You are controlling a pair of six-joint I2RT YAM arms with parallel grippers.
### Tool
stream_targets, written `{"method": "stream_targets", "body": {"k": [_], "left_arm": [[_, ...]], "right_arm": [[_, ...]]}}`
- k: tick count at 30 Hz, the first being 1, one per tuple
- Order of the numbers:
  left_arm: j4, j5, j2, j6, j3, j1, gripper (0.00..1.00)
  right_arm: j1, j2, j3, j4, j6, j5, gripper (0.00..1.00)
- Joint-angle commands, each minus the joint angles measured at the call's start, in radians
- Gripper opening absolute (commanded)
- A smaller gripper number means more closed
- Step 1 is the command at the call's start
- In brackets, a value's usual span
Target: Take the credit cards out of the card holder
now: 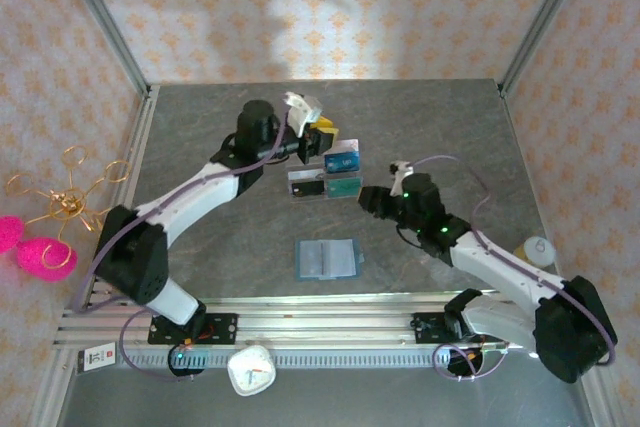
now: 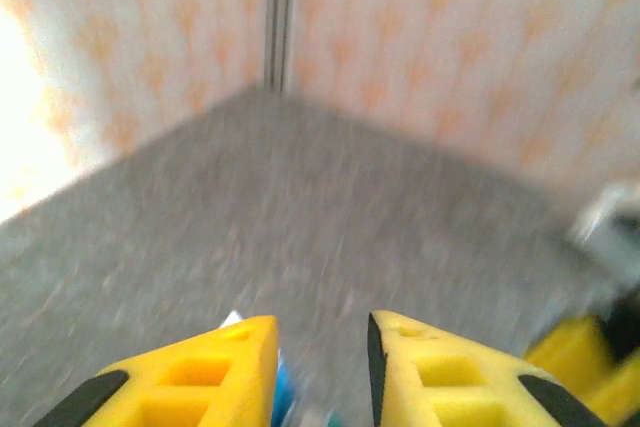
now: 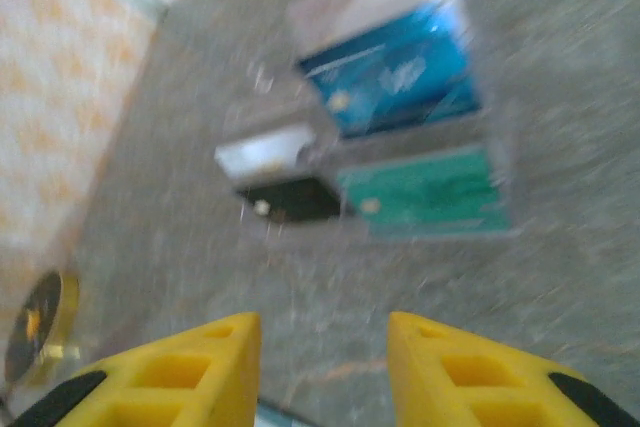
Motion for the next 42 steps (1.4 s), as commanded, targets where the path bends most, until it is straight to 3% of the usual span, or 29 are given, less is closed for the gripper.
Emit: {"method": "stream_targets", "body": {"k": [1,4,10,19,28,31,33,37,39,42], "left_arm": [[0.438,0.005,-0.08,-0.405,-0.211,-0.009,0.31],[0.609,-0.065,-0.161,-0.57,-0.423,-0.025,0.31],[0.645,-0.137,-0.28,-0.739,-0.67,-0.058,0.3],[0.362,-0.319,-0.574,-0.717,-0.808,-0.073,0.31],[0.159,-0.387,-0.734,-0.689,-0.825,-0.073,0.31],[0.123,-0.394,-0.747,-0.684,-0.835,-0.076,0.31],[0.114,-0.4,-0.755,-0.689,-0.846,-0.079,0.31],[0.083,-0.413,-0.744,-0.687,-0.862,-0.111,0.27],[0.072,-0.423,-0.717,-0.692,-0.875,-0.14,0.2],[0.078,-0.432,-0.661,-0.716,-0.901,-0.187,0.04]], "right_arm": [[0.102,0.031,-0.008,-0.007,-0.048,0.036,0.39],[0.228,0.097,0.017,-0.037,-0.062,0.11,0.42],[0.438,0.255,0.083,-0.096,-0.062,0.282,0.43],[0.639,0.458,0.222,-0.21,-0.078,0.51,0.44],[0.662,0.624,0.322,-0.284,-0.096,0.553,0.42],[0.664,0.671,0.336,-0.322,-0.083,0.569,0.37],[0.667,0.681,0.334,-0.339,-0.066,0.587,0.24],[0.667,0.609,0.275,-0.266,-0.03,0.59,0.07],[0.665,0.546,0.231,-0.189,-0.012,0.585,0.0],[0.664,0.462,0.157,-0.064,0.017,0.557,0.0]]}}
